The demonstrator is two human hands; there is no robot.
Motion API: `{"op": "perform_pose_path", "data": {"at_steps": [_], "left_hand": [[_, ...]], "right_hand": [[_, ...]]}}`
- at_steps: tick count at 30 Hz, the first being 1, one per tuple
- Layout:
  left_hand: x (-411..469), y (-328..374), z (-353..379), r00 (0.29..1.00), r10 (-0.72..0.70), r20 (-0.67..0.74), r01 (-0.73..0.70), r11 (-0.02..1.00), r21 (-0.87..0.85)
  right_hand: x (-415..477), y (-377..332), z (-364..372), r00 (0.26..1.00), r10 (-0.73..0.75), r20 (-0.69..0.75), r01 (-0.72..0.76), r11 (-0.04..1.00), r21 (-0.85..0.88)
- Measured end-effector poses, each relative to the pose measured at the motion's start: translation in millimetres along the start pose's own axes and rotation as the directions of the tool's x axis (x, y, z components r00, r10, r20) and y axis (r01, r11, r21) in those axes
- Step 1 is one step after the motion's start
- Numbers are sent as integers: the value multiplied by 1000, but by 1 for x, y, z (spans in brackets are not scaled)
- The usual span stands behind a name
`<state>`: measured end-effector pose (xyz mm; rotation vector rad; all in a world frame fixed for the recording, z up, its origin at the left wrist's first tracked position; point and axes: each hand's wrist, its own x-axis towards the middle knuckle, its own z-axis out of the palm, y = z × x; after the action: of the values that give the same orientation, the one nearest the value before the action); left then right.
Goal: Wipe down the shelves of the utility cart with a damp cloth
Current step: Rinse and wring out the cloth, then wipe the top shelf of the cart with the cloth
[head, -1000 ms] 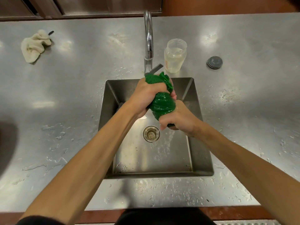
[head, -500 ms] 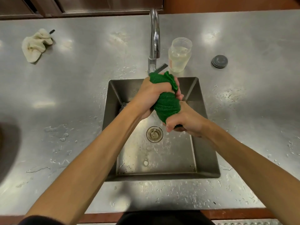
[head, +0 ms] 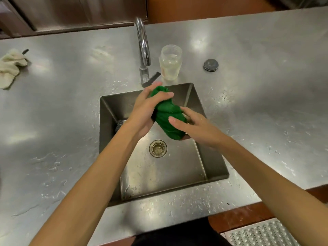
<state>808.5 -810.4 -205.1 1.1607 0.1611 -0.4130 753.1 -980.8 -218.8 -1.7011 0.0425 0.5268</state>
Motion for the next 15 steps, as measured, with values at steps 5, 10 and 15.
{"op": "perform_pose_path", "data": {"at_steps": [5, 10, 15], "left_hand": [[-16, 0, 30, 996, 34, 76, -41, 995, 89], [-40, -2, 73, 984, 70, 164, -95, 984, 148], [-68, -18, 119, 956, 105, 273, -157, 971, 178]], "right_hand": [[-33, -1, -14, 973, -61, -221, 52, 998, -48], [-81, 4, -32, 904, -158, -398, 160, 987, -28], [-143, 17, -49, 831, -199, -519, 251, 968, 30]]}}
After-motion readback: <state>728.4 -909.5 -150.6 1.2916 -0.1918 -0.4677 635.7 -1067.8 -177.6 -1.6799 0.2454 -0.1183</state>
